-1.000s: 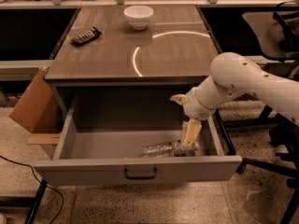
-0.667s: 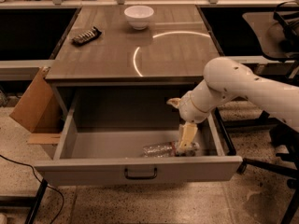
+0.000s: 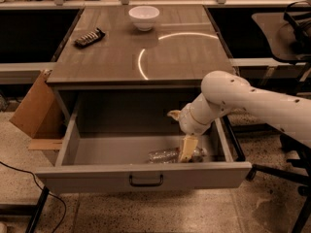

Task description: Pick water bottle from top drawer and place on counter

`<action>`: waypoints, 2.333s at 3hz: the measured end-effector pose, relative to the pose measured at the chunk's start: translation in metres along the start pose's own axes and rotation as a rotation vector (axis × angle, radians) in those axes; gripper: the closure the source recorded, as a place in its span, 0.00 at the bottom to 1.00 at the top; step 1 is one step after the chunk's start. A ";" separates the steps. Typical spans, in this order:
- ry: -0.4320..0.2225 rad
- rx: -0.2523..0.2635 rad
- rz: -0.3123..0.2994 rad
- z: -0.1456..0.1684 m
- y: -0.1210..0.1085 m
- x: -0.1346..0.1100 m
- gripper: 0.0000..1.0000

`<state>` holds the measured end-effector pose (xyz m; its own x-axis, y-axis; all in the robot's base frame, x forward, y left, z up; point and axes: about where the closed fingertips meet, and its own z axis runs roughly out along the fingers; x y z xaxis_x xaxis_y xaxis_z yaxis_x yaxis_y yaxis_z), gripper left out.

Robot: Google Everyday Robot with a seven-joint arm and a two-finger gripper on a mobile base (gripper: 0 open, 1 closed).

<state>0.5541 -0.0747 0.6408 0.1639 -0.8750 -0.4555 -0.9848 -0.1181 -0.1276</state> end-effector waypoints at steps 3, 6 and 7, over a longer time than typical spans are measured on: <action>0.000 -0.022 0.015 0.029 0.010 0.005 0.50; 0.006 0.057 -0.007 -0.023 0.013 0.008 1.00; 0.001 0.179 -0.033 -0.112 0.014 0.013 1.00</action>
Offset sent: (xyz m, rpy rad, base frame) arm -0.0056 0.0092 -0.0338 -0.0075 0.0267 -0.0069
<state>0.5362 -0.1405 0.7320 0.1962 -0.8726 -0.4472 -0.9528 -0.0620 -0.2972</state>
